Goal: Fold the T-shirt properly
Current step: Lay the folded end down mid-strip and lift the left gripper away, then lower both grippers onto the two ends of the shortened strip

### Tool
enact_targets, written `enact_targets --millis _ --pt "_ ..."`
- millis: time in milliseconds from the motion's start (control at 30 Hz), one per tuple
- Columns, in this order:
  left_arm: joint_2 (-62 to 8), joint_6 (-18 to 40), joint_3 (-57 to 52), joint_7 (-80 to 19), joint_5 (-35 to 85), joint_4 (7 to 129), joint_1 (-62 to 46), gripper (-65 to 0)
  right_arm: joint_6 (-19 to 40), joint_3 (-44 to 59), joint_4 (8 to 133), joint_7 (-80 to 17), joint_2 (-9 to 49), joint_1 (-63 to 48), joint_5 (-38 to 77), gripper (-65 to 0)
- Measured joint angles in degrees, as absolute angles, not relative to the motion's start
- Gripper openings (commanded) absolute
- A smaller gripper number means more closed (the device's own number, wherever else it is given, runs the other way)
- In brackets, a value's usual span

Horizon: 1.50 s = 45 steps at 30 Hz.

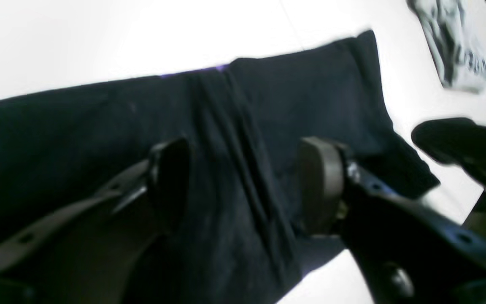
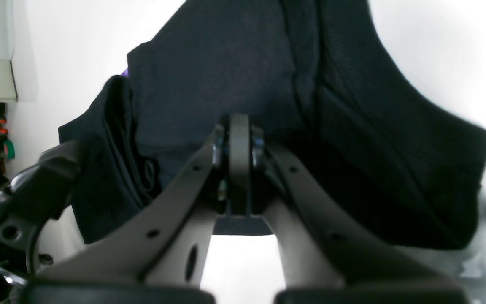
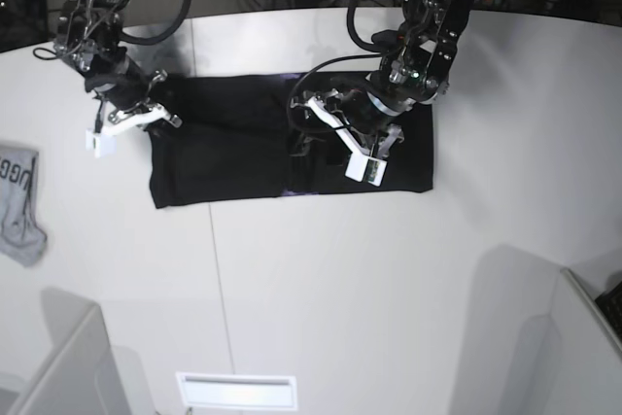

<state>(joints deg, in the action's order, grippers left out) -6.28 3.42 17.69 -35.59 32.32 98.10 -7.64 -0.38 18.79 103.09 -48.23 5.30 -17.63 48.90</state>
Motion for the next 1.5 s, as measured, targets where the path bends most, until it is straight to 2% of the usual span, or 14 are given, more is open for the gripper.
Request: enact_targets --millis 67,133,200,267,300,333,433,500,567,600,833,1067,1233,1500 --pt "-5.7 3.6 17.8 -35.6 32.4 98.2 -7.7 -25.8 -0.4 18.8 103.1 -48.2 5.3 -17.6 48.9 -65.0" --pt "-5.6 3.6 17.6 -35.8 32.5 99.7 -8.4 -32.9 -0.4 18.8 103.1 -48.2 5.4 -17.6 48.8 -65.0" --pt "-5.8 3.6 16.6 -35.8 32.6 102.7 -10.1 -46.2 -0.4 18.8 103.1 -49.1 5.5 -17.1 48.8 -65.0" --pt "-6.7 4.2 13.1 -35.8 33.0 106.0 -12.0 -63.8 -0.4 18.8 103.2 -49.6 5.6 -15.9 48.9 -65.0" --pt "-7.7 4.5 10.6 -35.7 33.0 107.7 -13.5 -65.0 -0.3 18.7 103.2 -50.4 6.0 -15.2 49.2 -65.0" --pt "-8.6 4.4 8.0 -35.3 33.1 109.1 -14.9 -65.0 -0.3 18.7 103.2 -51.7 6.5 -14.4 49.2 -59.9" --pt "-10.9 3.2 -1.6 -35.4 32.1 110.5 -18.9 -65.0 -0.3 18.8 103.2 -54.1 7.3 -11.7 48.5 -32.4" --pt "-12.1 3.7 -7.0 -35.7 32.2 110.5 -21.4 -65.0 -0.3 18.7 103.1 -56.2 7.3 -9.9 48.6 -17.6" --pt "-13.4 4.5 -12.3 -35.7 32.2 109.8 -23.7 -65.0 0.1 18.7 102.5 -56.0 8.2 -8.7 49.2 -8.7" --pt "-13.8 4.4 -14.5 -35.4 32.3 109.4 -24.8 -65.0 0.2 18.6 101.3 -56.2 9.3 -8.3 49.3 -7.2" --pt "-15.7 4.6 -23.8 -35.3 32.2 103.0 -27.1 -65.0 -0.3 18.5 89.4 -55.6 13.5 -4.3 48.4 -8.0" --pt "-15.4 12.4 -24.5 -35.3 32.0 98.4 -26.7 -65.0 0.2 18.1 83.1 -50.6 15.5 -4.2 48.0 -7.8" --pt "-15.4 12.5 -24.0 -35.2 32.0 97.6 -24.9 -65.0 7.0 15.1 83.2 -48.9 15.6 -5.8 48.7 -8.0" --pt "-15.2 12.5 -23.9 -35.1 32.0 94.9 -23.3 -65.0 7.8 10.5 84.1 -46.4 14.1 -6.3 45.8 -8.1"
